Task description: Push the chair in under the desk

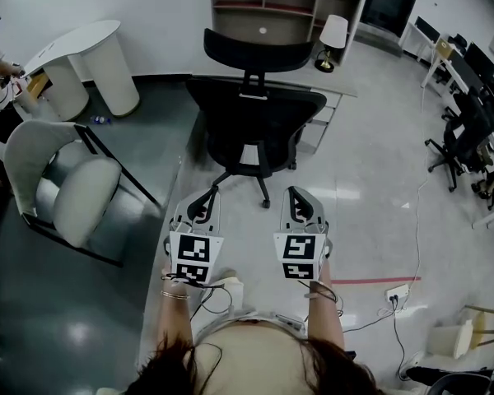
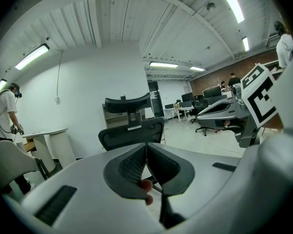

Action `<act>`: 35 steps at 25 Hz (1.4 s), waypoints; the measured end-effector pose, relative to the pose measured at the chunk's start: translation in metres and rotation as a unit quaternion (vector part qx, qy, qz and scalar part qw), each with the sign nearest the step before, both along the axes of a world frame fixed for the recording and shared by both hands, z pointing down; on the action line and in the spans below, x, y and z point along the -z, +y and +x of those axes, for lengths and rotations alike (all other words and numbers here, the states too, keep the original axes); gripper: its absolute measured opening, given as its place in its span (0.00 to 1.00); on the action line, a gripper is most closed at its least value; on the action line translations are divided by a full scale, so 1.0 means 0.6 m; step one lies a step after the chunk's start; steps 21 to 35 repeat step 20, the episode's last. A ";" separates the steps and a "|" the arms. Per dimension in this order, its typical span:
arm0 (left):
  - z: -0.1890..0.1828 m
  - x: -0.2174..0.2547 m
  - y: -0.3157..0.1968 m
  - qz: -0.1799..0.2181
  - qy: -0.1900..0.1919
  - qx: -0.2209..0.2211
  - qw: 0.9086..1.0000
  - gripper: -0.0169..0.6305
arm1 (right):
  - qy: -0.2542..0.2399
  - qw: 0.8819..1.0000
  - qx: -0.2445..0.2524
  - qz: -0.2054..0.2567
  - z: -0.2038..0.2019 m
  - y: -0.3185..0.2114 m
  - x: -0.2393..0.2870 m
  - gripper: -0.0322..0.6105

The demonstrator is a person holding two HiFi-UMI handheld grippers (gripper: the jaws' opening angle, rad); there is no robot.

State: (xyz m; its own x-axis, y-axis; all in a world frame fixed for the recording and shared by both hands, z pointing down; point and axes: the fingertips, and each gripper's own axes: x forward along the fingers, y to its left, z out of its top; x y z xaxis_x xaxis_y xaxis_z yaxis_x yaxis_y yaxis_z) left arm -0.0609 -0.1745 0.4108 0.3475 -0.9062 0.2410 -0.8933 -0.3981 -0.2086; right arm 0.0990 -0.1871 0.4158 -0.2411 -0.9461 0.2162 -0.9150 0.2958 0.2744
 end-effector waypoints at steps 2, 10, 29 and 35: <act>0.005 -0.003 0.006 -0.004 0.003 0.000 1.000 0.06 | 0.002 1.000 0.001 0.002 0.003 0.004 -0.001 0.09; 0.023 -0.014 0.028 -0.003 0.012 -0.001 1.000 0.06 | 0.010 1.000 0.001 0.005 0.021 0.023 -0.011 0.08; 0.040 -0.015 0.056 0.005 0.042 0.004 0.999 0.06 | 0.016 1.000 0.010 0.016 0.037 0.056 -0.020 0.08; 0.040 -0.015 0.056 0.005 0.042 0.004 0.999 0.06 | 0.016 1.000 0.010 0.016 0.037 0.056 -0.020 0.08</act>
